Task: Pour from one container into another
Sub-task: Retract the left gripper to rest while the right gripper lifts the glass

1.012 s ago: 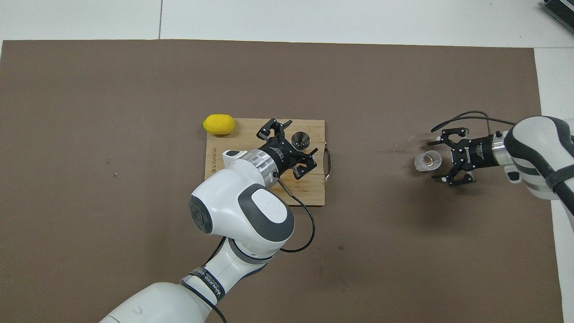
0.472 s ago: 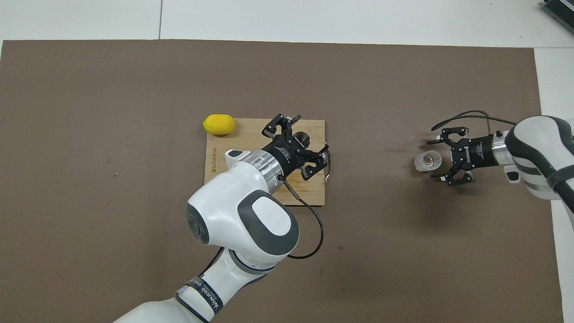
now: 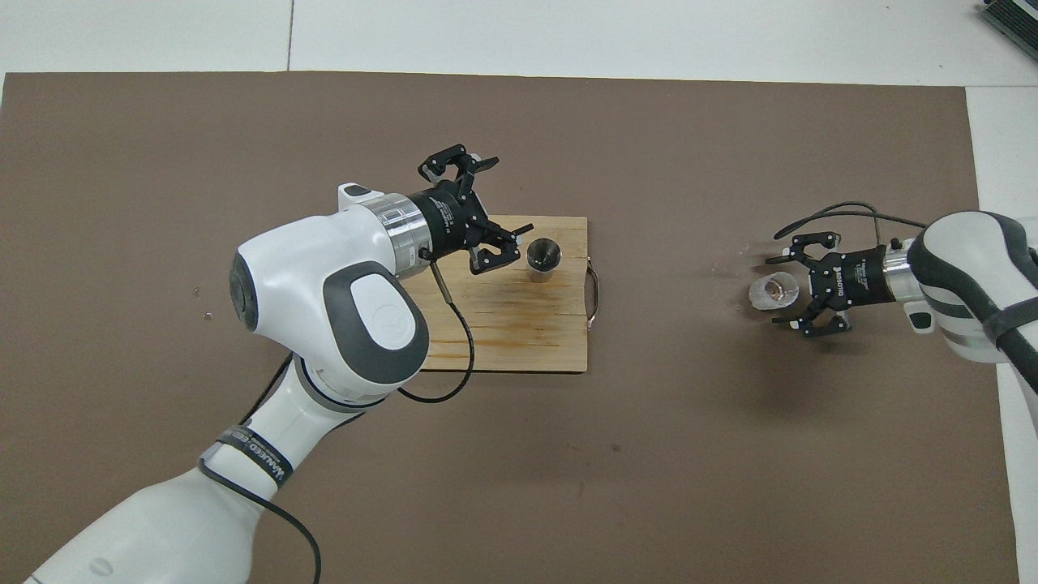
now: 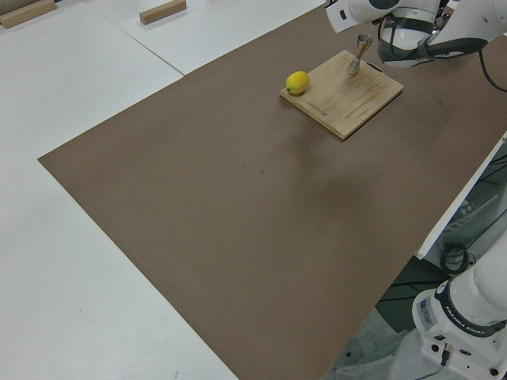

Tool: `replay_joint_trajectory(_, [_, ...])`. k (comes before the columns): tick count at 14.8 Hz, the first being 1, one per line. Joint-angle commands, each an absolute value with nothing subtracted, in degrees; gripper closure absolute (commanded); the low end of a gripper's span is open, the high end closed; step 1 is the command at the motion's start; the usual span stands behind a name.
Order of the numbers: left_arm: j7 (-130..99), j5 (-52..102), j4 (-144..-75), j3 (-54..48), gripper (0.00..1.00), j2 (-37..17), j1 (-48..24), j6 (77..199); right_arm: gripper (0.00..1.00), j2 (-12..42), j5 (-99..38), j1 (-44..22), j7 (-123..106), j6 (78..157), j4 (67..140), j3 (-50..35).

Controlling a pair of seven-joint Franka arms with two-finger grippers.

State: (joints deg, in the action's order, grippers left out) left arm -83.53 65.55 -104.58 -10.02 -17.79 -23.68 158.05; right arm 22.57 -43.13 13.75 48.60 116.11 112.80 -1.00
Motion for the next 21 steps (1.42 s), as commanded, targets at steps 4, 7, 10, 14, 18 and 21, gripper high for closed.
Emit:
replay_joint_trajectory(4, [-83.23, 36.45, -102.4, -9.93, 0.0, -14.33, -15.04, 140.9, 0.12, 20.65, -45.26, 13.45, 47.29, 116.46, 115.22, -1.05])
replay_joint_trajectory(7, [-83.06, 19.21, -101.69, -9.93, 0.0, -14.33, -13.2, 139.57, 0.29, 20.65, -45.26, 13.45, 47.11, 116.46, 115.14, -1.05])
replay_joint_trajectory(10, [-79.21, 9.44, -101.69, -10.02, 0.0, -14.15, -8.28, 136.86, 0.3, 20.65, -45.26, 13.53, 47.11, 116.89, 115.22, -0.97])
replay_joint_trajectory(14, [-52.37, 5.63, -101.78, -9.84, 0.0, -13.27, -3.26, 131.31, 0.51, 20.65, -45.26, 13.54, 47.11, 116.81, 115.22, -0.97])
replay_joint_trajectory(18, [-28.43, 5.27, -101.6, -9.76, 0.0, -13.1, 2.19, 127.63, 1.0, 19.34, -45.18, 13.36, 47.72, 117.33, 114.96, -0.97])
replay_joint_trajectory(21, [-18.84, -2.41, -98.11, -9.58, 0.0, -12.74, 2.55, 119.58, 1.0, 17.85, -44.48, 11.88, 49.04, 117.51, 114.26, -0.79])
